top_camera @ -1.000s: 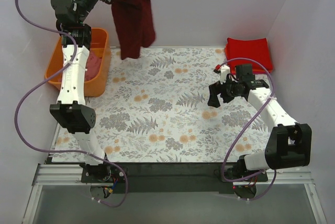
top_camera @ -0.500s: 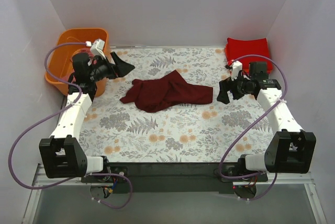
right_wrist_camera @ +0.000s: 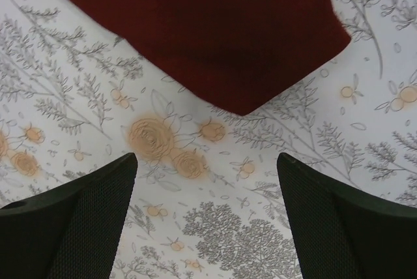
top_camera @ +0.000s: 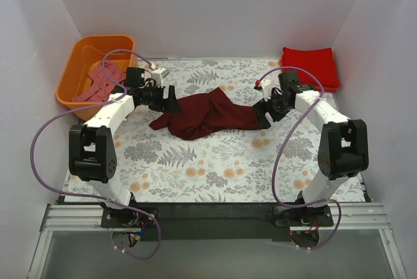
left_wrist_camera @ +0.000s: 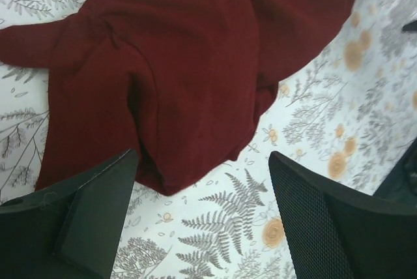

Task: Fold and stack the t-shirts
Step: Flatten the tshirt out

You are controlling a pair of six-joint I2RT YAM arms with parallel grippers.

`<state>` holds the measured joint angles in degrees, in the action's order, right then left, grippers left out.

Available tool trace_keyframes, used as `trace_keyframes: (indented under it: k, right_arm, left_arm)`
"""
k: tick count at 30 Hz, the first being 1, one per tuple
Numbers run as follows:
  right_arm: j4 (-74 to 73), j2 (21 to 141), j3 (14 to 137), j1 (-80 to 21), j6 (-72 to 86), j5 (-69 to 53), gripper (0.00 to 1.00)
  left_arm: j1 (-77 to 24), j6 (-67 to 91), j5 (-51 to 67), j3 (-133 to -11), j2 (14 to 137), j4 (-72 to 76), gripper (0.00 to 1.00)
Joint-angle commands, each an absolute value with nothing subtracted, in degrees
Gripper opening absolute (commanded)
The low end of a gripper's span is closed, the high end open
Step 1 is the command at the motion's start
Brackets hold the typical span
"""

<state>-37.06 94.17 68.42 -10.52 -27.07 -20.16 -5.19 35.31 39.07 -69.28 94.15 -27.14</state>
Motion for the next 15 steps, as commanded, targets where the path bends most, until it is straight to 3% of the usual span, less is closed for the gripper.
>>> trace_keyframes:
  k: [1, 6, 15]
  right_arm:
    - [-34.5, 98.4, 76.2, -10.1, -26.8, -16.1, 0.93]
    - [-33.6, 105.1, 82.3, -10.1, -27.5, -14.3, 0.87]
    - [-33.7, 116.6, 90.9, -10.0, -30.1, -14.5, 0.86]
  left_arm:
    - [-8.7, 28.6, 34.0, -75.2, 96.8, -31.6, 0.81]
    - [-13.0, 23.8, 30.1, -84.8, 104.0, -33.7, 0.81]
    - [-18.2, 21.7, 25.4, -97.3, 115.8, -36.6, 0.84]
